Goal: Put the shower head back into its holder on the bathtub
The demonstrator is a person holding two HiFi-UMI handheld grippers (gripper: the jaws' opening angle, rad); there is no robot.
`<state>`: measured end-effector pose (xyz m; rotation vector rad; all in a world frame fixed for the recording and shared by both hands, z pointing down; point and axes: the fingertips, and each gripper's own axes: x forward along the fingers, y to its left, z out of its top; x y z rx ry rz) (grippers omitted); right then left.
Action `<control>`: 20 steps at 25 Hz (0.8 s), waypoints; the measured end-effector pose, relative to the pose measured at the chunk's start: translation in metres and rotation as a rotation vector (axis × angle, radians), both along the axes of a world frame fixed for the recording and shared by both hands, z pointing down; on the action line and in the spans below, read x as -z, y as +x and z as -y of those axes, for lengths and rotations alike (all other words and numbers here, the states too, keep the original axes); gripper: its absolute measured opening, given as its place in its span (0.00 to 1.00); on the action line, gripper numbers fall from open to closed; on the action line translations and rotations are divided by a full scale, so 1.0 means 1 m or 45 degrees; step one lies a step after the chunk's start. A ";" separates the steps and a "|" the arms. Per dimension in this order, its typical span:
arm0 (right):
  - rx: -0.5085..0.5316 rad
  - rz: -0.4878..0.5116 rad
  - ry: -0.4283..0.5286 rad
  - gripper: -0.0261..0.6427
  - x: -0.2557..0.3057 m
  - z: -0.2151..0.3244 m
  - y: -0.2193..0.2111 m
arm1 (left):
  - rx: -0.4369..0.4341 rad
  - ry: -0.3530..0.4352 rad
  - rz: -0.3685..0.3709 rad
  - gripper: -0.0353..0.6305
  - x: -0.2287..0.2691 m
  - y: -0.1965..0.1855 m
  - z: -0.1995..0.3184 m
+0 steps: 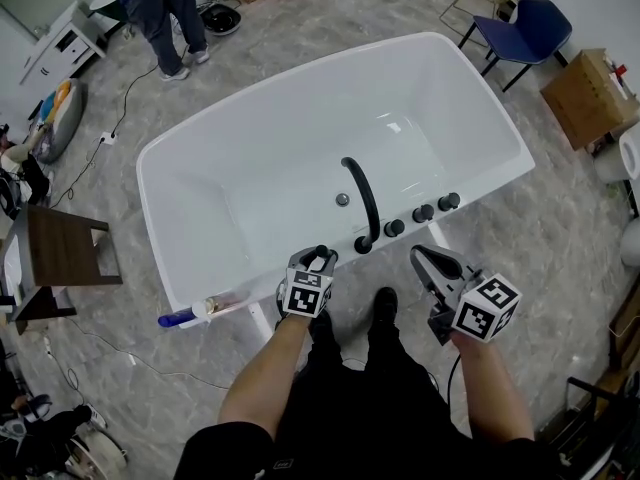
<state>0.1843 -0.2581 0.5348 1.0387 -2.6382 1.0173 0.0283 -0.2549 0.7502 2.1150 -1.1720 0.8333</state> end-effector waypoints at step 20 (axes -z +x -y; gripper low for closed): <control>0.154 -0.002 -0.013 0.06 -0.004 0.027 0.008 | 0.056 -0.122 0.094 0.28 -0.029 0.007 -0.010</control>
